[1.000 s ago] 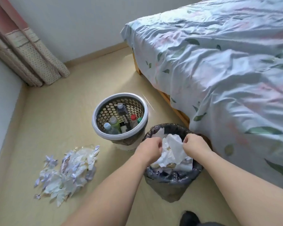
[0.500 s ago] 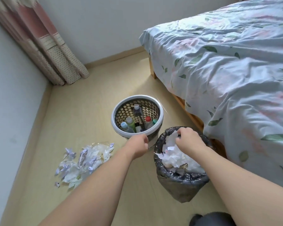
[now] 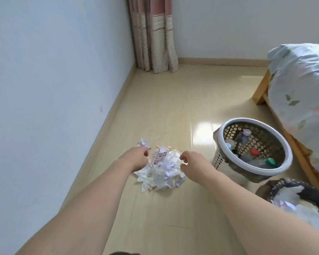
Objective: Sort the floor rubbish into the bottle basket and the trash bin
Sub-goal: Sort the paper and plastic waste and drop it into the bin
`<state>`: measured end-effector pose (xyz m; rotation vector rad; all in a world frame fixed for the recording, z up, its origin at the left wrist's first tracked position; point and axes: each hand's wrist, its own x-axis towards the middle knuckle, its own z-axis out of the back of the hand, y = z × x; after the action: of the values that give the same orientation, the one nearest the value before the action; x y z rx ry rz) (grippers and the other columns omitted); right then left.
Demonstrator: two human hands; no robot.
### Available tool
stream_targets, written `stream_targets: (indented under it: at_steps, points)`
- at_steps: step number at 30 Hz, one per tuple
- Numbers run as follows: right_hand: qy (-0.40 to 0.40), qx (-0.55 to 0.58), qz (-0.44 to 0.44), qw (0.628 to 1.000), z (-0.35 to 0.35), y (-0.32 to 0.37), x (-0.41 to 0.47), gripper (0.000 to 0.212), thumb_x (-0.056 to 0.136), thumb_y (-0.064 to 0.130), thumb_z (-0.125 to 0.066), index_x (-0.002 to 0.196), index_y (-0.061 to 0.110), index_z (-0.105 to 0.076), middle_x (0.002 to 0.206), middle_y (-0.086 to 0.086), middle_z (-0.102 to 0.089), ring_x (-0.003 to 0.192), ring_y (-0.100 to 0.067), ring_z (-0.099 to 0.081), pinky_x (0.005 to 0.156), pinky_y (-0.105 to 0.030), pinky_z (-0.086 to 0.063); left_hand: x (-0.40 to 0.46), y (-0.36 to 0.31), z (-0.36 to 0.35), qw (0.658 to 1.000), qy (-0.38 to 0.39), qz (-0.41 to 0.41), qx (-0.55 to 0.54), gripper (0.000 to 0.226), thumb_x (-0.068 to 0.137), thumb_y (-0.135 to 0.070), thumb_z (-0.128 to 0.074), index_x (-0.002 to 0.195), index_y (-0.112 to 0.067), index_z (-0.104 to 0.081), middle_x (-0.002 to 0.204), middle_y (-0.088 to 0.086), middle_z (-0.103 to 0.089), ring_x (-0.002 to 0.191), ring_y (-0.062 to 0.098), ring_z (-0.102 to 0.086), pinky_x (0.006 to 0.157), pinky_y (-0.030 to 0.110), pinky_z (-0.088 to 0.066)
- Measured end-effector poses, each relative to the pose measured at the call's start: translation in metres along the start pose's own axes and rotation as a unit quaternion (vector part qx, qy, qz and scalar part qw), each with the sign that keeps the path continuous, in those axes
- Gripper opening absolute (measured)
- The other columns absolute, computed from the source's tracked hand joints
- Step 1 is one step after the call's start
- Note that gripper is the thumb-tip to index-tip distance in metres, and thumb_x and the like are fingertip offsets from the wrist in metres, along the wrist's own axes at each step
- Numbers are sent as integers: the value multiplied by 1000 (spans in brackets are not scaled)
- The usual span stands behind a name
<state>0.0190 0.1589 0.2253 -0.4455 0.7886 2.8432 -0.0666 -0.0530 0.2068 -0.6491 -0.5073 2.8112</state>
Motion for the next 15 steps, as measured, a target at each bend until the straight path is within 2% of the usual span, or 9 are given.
stream_targets:
  at_steps: [3,5,7,9,13,15]
  points:
    - [38,-45,36,998,-42,37,47,33,91,16,-48,124,17,-55,121,0,-56,101,-18,-54,80,-27,-44,15,83,-7,997,-11,62,-54,16,94,-26,-50,101,-16,-60,100,4,-64,82,21,-59,66,28,-43]
    - [59,-64,51,995,-68,53,78,32,92,15,-47,122,16,-56,120,-1,-56,102,-19,-53,78,-25,-39,29,134,-24,993,-6,99,-69,17,93,-22,-48,104,-17,-59,104,2,-63,87,21,-61,71,29,-46]
    - [78,-75,65,992,-98,64,113,34,91,14,-47,125,16,-55,122,-2,-56,107,-20,-54,82,-26,-42,49,177,-46,987,2,134,-88,19,92,-22,-45,107,-21,-58,109,1,-63,92,21,-62,78,30,-49]
    - [100,-89,70,988,-136,68,153,38,92,14,-47,129,16,-52,125,-2,-55,109,-20,-53,85,-28,-44,77,215,-75,981,13,161,-111,24,92,-22,-43,113,-23,-56,111,0,-62,91,20,-62,77,30,-49]
    - [130,-119,69,982,-198,64,217,43,92,11,-44,135,16,-46,128,-3,-53,112,-23,-54,80,-29,-43,133,249,-137,971,4,167,-171,40,93,-25,-46,134,-22,-45,111,1,-61,92,21,-61,70,30,-46]
    - [130,-138,73,979,-218,60,237,40,90,8,-44,130,13,-48,123,-5,-54,107,-25,-55,81,-32,-48,153,249,-163,976,-7,137,-172,48,95,-32,-51,140,-20,-40,122,3,-58,106,23,-59,84,33,-47]
